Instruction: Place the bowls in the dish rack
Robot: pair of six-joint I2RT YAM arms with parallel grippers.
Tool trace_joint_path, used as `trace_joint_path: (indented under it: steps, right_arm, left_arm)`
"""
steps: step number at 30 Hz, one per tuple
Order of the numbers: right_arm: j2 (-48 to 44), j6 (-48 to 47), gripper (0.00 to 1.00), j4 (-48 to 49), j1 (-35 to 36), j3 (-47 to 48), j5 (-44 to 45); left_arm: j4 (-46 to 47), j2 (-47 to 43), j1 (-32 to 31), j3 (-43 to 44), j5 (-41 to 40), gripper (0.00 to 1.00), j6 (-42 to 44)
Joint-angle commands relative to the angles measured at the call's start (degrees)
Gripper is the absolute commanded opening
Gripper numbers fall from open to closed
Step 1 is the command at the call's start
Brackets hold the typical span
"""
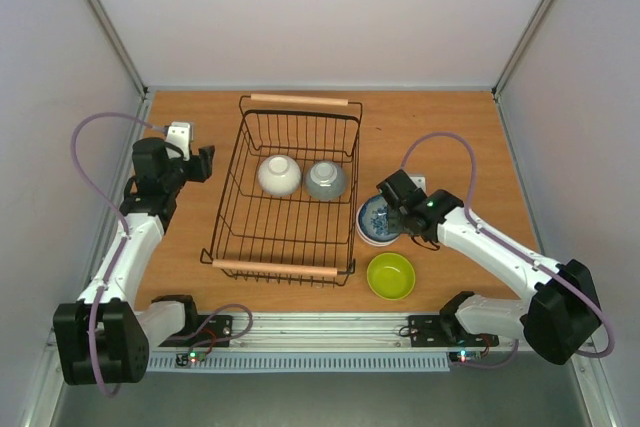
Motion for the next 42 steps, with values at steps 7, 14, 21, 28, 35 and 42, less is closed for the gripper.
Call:
trace_joint_path:
  steps: [7,14,21,28,35,42]
  right_arm:
    - [-7.62,-1.94,0.01,-9.07,-0.27,6.01,7.88]
    - [-12.27,-5.5,0.01,-8.23,-0.24,16.12,8.89]
    - [-2.24,-10.61,0.01,-2.28,0.07,25.46,2.05]
    - [11.65,-13.49,0.01,0.89,1.62,35.95,-0.02]
    - [23.64,-16.01,0.01,-0.4,8.45,47.4,4.58]
    - [36.02,-17.95,0.01,-4.63,17.24,59.06,11.14]
  left_arm:
    - [2.64,0.32,0.16,-0.13,0.95,0.62,-0.37]
    - [1.35,0.07,0.09,0.28,9.37,0.63,-0.19]
    - [-0.7,-0.36,0.15,0.27,31.3,0.62,2.46]
    - [-7.86,-0.18,0.16,1.58,49.7,0.66,9.09]
    - [-10.03,0.35,0.15,2.21,51.81,0.67,12.27]
    - [-8.69,-0.25,0.15,1.84,49.65,0.68,10.35]
